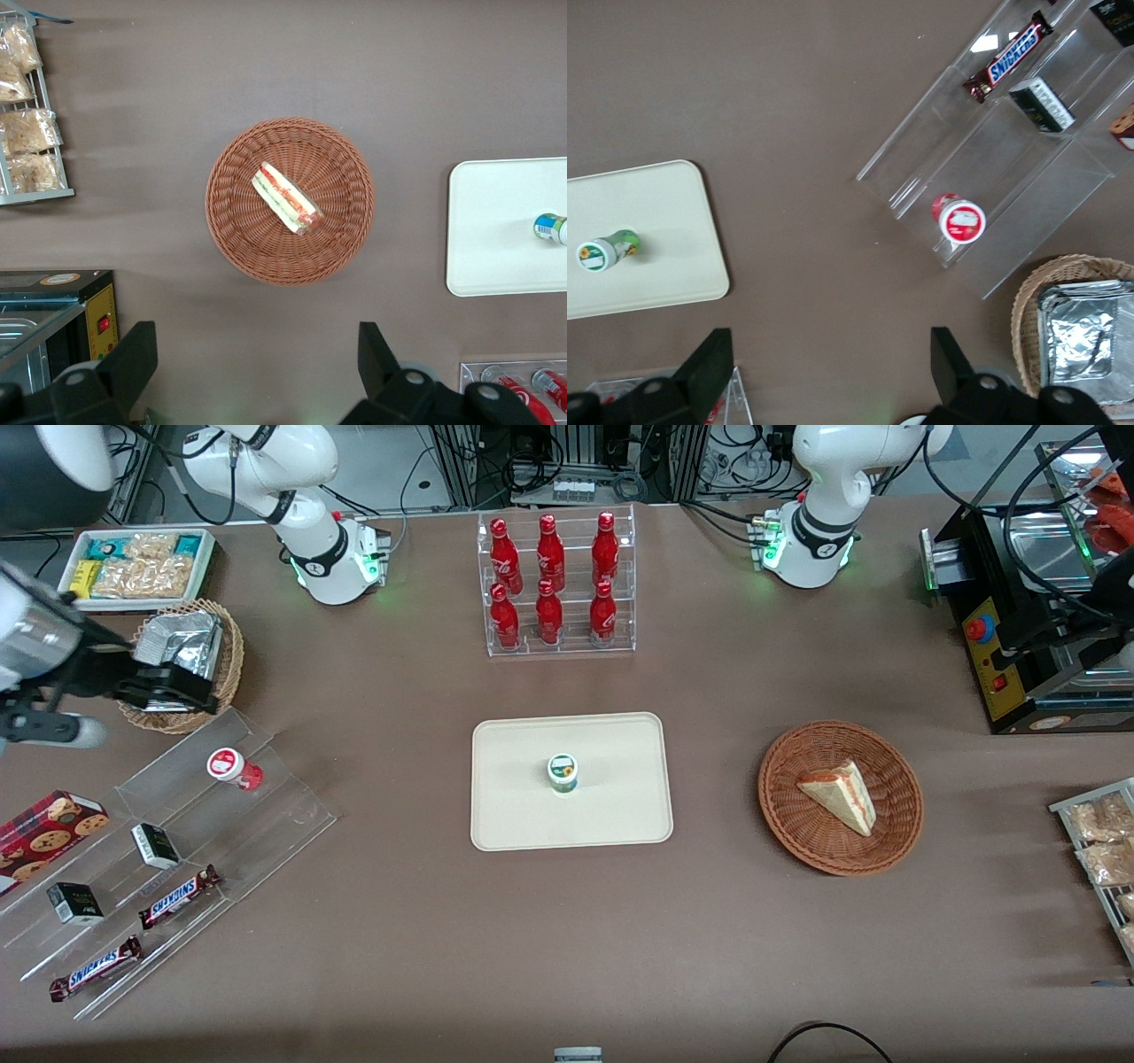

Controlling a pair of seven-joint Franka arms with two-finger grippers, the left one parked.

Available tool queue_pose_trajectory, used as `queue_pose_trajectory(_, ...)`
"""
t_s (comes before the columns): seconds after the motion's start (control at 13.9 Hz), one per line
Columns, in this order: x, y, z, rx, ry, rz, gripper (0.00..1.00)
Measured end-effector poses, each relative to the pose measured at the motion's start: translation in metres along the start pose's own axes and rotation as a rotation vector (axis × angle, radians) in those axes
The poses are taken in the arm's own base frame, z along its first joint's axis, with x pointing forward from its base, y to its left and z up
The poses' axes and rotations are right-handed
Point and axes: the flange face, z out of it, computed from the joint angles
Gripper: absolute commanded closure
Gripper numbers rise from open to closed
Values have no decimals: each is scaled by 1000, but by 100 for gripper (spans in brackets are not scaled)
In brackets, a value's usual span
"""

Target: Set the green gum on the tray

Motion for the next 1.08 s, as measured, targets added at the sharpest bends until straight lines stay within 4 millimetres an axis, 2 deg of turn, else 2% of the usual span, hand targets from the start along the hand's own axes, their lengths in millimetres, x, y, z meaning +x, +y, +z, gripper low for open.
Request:
queue_pose_trajectory(0.36,2,30,-7,-14,16,23,1)
queue_pose_trajectory(0.65,-1,58,-20,-23,39,-58,1)
queue_pose_trajectory(1.08,-14,59,-38,-21,73,-82,1)
